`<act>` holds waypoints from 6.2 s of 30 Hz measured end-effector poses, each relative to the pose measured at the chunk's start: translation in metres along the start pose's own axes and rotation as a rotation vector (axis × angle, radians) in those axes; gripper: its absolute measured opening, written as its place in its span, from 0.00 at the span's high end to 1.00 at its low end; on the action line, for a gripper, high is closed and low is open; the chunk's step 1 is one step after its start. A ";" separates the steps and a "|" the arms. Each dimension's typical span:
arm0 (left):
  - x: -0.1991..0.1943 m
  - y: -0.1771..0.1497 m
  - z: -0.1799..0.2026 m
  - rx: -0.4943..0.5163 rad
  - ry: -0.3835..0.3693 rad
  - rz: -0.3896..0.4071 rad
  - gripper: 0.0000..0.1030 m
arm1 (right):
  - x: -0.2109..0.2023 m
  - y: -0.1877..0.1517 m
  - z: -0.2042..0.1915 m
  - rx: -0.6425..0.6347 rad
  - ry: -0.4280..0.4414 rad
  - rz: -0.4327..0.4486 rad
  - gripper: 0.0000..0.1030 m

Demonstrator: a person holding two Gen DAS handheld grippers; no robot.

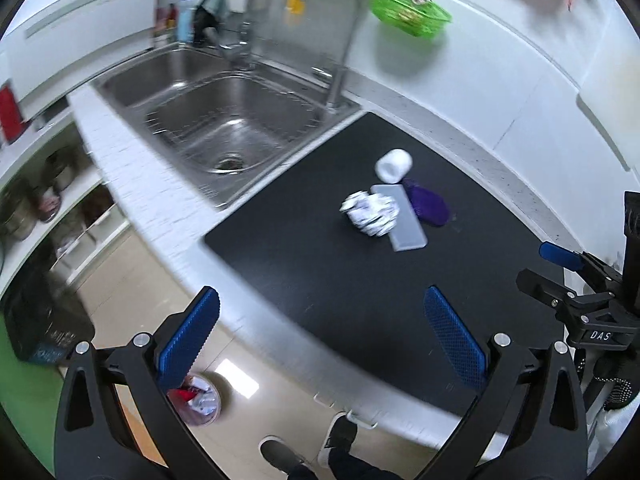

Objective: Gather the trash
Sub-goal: 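Return both tools to the counter, then grasp the crumpled paper with the left tool while the right tool grasps the purple pouch, then carry the paper and purple pouch over the pink bin and release both, then return both tools to the counter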

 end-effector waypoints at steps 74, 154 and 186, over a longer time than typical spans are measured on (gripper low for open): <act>0.005 0.008 -0.073 -0.108 0.142 0.003 0.56 | 0.054 0.051 -0.135 -0.380 0.128 -0.050 0.94; 0.152 -0.360 -0.393 -0.809 0.108 -0.142 0.03 | 0.365 -0.222 -0.412 -0.730 0.285 -0.572 0.07; -0.077 -0.016 -0.086 -0.165 0.081 0.144 0.03 | -0.025 0.013 -0.092 -0.098 0.150 0.084 0.06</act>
Point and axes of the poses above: each gripper's, at about its wrist camera, not at the fingertips, and x roughly the way its jaws point, z to its right, y to its top, the point moved 9 cm from there along x, roughly the way its jaws point, and after that the axes turned 13 degrees about -z, right-handed, at the moved point
